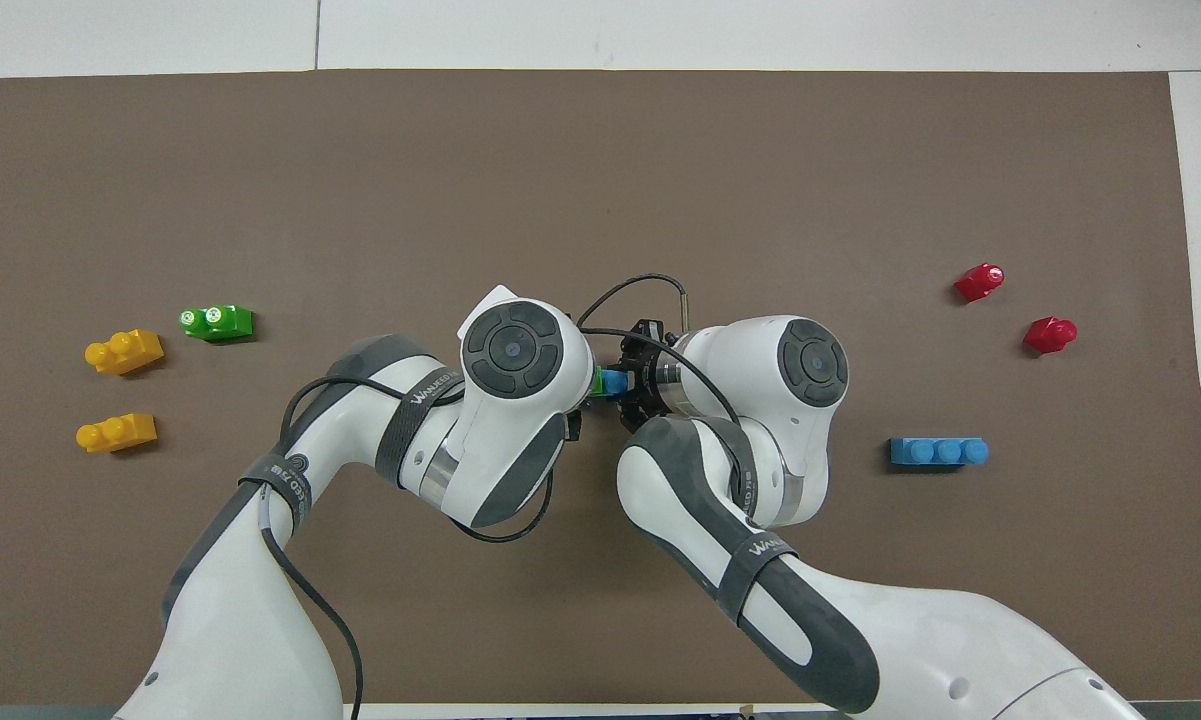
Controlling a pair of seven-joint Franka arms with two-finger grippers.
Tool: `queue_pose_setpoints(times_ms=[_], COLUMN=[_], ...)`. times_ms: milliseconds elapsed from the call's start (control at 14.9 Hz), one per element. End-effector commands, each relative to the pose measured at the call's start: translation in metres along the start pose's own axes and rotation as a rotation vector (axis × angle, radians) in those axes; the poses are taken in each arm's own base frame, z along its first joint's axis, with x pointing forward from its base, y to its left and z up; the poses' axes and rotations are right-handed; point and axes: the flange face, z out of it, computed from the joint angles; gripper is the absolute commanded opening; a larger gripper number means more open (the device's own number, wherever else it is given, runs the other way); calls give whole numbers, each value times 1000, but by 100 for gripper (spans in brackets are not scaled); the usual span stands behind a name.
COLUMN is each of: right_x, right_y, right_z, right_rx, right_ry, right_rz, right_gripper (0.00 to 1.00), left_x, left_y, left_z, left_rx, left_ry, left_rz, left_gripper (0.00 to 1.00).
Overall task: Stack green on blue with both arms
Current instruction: 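Open both grippers and lift them away from the stacked bricks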
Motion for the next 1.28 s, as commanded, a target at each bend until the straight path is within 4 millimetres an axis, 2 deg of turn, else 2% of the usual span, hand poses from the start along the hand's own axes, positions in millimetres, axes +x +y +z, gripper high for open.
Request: queue_pose_setpoints(times_ms=[0, 67, 134, 201, 269, 403, 470, 739, 873, 1075, 1209], right_x=[9, 10, 11, 11, 10, 10, 11, 5, 13, 23, 37], right_y=[2, 1, 0, 0, 0, -3, -5, -14, -24, -36, -43], right_z=[2, 2, 1, 1, 1, -1, -3, -16, -29, -62, -87], right_rx=[22, 23, 23, 23, 25, 24, 24, 21, 25, 24, 14], right_ry=[-4, -4, -5, -5, -6, -9, -11, -54, -64, -87, -103], right_rz=[19, 23, 25, 27, 26, 32, 36, 73, 91, 103, 128], right_gripper=[0, 0, 2, 39, 71, 94, 96, 99, 99, 100, 100], left_x=[4, 5, 5, 4, 5, 10, 14, 55, 76, 112, 143], left_y=[-13, -11, -8, -7, -5, -1, 3, 26, 33, 38, 40], left_z=[45, 42, 38, 35, 33, 24, 8, -47, -68, -105, -129], left_rx=[38, 50, 52, 51, 50, 42, 31, -5, -1, 13, 32], left_ry=[47, 57, 58, 56, 57, 54, 45, 19, 24, 29, 35], left_rz=[4, 9, 8, 7, 5, -6, -14, -89, -96, -55, -3], left_gripper=[0, 0, 65, 100, 100, 100, 100, 100, 100, 100, 100])
